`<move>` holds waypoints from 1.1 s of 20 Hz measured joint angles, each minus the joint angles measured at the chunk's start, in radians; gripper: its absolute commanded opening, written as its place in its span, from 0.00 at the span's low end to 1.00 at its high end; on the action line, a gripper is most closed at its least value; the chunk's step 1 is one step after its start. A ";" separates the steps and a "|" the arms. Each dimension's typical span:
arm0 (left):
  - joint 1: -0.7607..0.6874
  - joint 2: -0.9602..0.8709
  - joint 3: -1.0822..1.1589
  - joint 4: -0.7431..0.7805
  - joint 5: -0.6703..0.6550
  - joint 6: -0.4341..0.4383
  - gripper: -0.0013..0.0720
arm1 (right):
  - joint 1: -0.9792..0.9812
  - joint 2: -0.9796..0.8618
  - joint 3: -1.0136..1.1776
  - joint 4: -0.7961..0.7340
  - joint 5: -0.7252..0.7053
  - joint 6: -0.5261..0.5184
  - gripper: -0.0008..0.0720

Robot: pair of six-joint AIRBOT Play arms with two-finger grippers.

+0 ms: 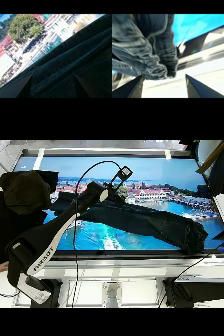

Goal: Fold the clothes and pants, and hang the long-sleeved shirts on hangers.

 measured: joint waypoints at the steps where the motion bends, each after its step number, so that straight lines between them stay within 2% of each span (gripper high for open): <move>1: 0.000 0.000 0.000 0.000 -0.001 0.000 0.81 | 0.000 0.010 0.019 0.005 -0.013 0.011 0.82; 2: 0.000 0.000 0.000 0.000 -0.002 0.000 0.81 | 0.000 0.013 0.028 0.013 -0.024 0.019 0.87; 4: 0.000 0.000 0.000 0.000 -0.004 0.000 0.81 | 0.000 0.000 0.030 0.047 -0.030 0.024 0.87; 6: 0.000 0.000 0.000 0.000 -0.007 0.000 0.81 | 0.000 -0.037 0.028 0.080 -0.040 0.024 0.94; 15: 0.000 0.000 0.000 0.000 -0.006 0.000 0.81 | -0.001 -0.278 0.024 0.174 -0.045 -0.027 0.94; 22: 0.000 0.000 0.000 0.000 -0.006 0.000 0.81 | -0.002 -0.324 0.021 0.198 0.025 -0.089 0.94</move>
